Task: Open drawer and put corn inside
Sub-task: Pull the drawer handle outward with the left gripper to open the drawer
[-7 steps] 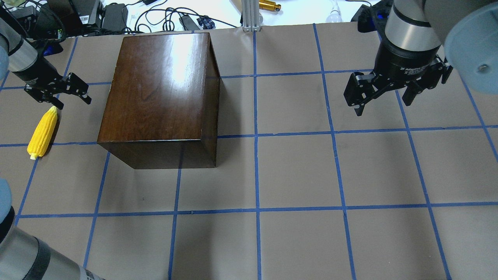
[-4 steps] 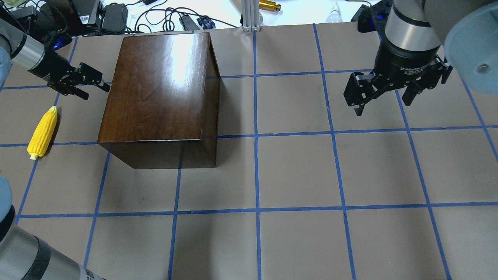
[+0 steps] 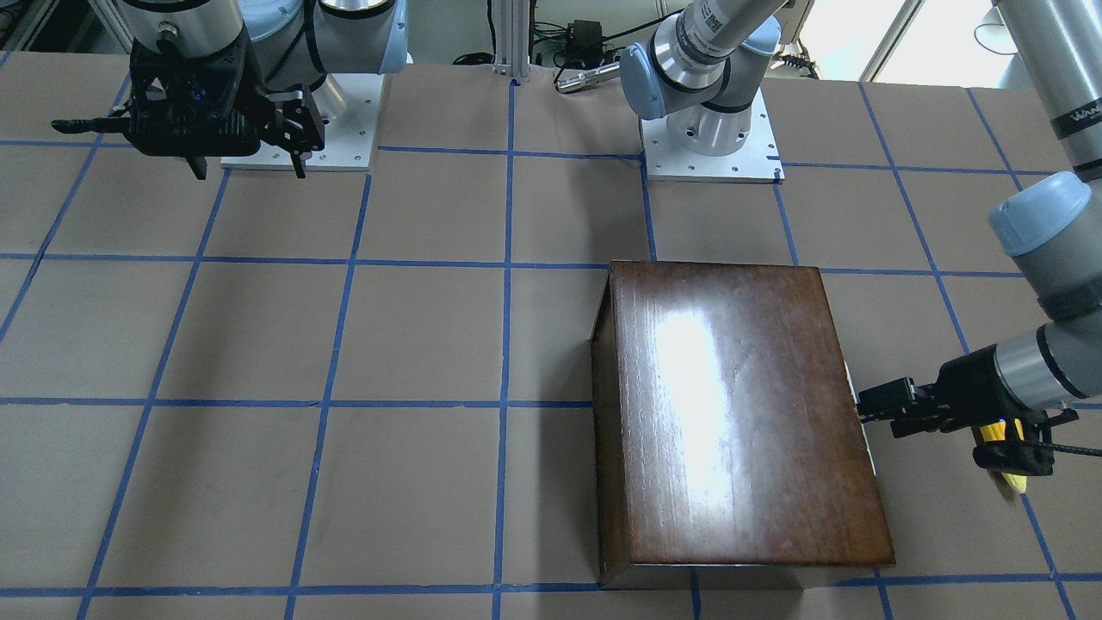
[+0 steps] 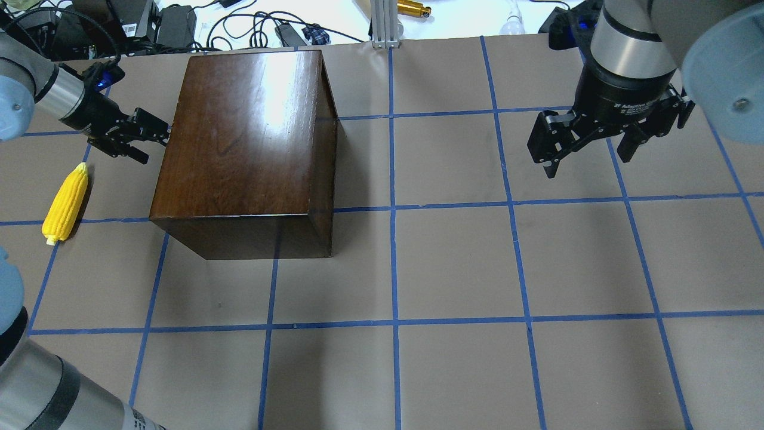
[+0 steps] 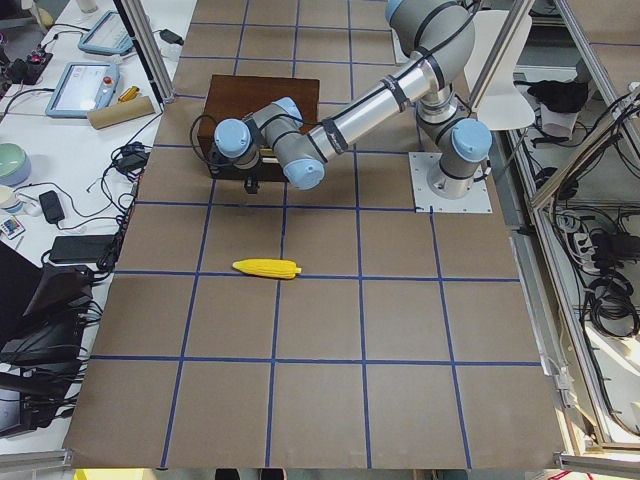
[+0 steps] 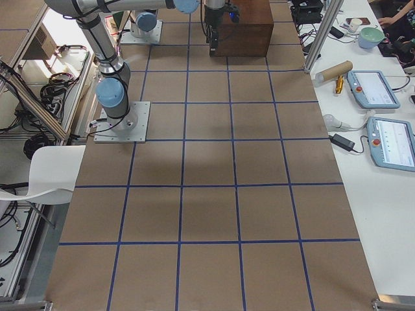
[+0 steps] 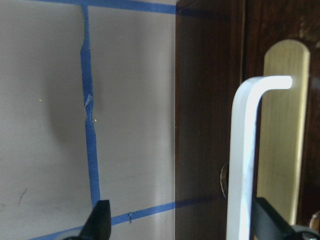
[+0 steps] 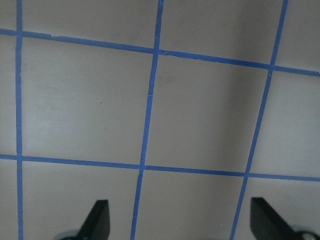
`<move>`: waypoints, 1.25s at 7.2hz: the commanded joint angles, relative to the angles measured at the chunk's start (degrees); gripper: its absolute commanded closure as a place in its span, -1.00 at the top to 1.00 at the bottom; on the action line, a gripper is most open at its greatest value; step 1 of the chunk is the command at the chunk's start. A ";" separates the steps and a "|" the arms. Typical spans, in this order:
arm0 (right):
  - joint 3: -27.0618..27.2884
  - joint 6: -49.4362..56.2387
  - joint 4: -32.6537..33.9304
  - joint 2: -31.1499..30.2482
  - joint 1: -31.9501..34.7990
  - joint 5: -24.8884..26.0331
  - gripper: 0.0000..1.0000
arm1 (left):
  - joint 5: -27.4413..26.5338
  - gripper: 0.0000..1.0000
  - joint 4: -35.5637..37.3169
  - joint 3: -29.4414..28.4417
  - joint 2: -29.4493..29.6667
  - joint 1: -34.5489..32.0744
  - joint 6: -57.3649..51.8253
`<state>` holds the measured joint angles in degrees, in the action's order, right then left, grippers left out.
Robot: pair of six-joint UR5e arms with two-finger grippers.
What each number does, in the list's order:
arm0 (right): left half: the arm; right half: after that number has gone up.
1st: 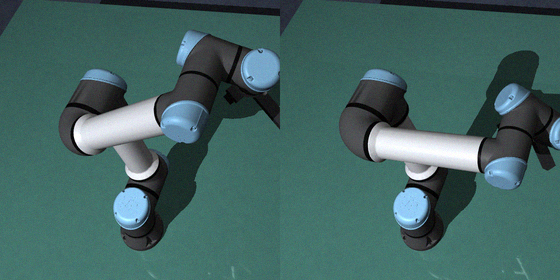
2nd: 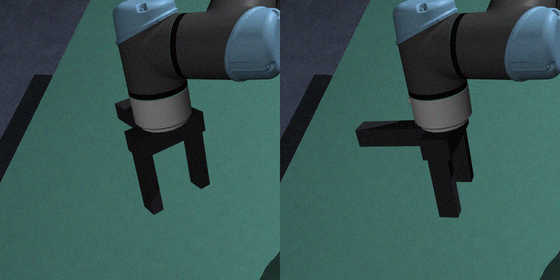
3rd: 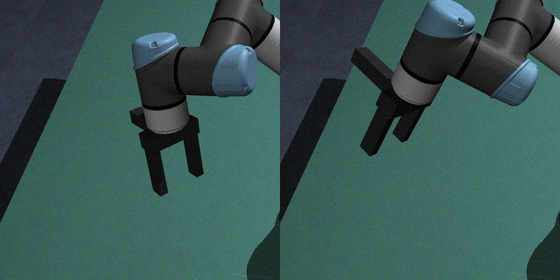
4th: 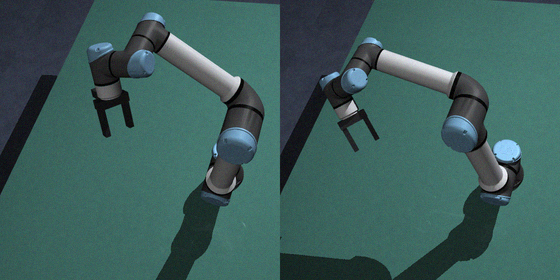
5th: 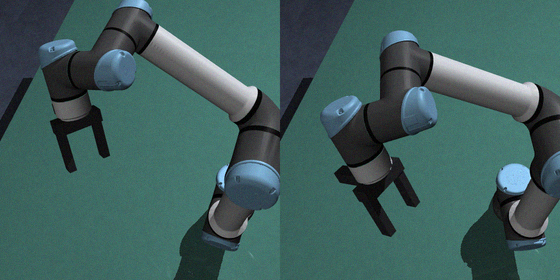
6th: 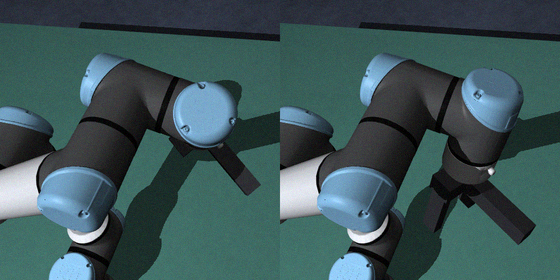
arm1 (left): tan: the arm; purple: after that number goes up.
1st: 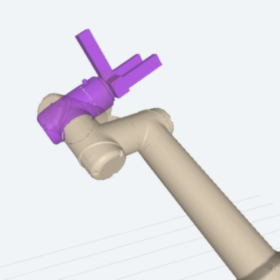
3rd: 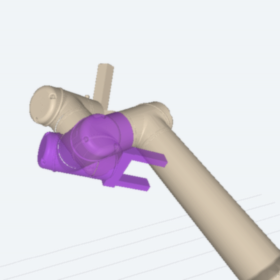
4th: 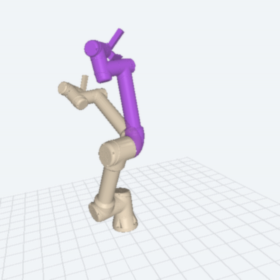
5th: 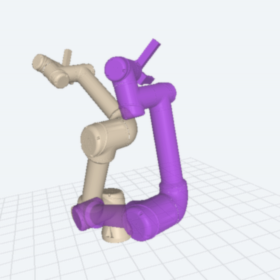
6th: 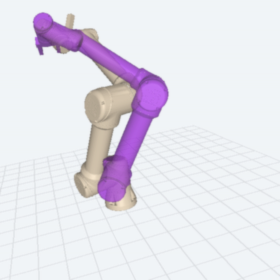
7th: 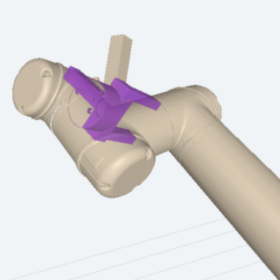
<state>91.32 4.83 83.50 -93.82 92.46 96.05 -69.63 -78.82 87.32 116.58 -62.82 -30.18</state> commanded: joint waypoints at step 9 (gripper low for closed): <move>0.00 0.00 0.00 0.04 0.00 0.02 1.00 | -0.51 1.00 0.60 -0.48 0.84 7.08 -0.41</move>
<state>91.32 4.83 83.50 -93.80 92.46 96.04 -70.11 -78.25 86.72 117.49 -57.90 -30.49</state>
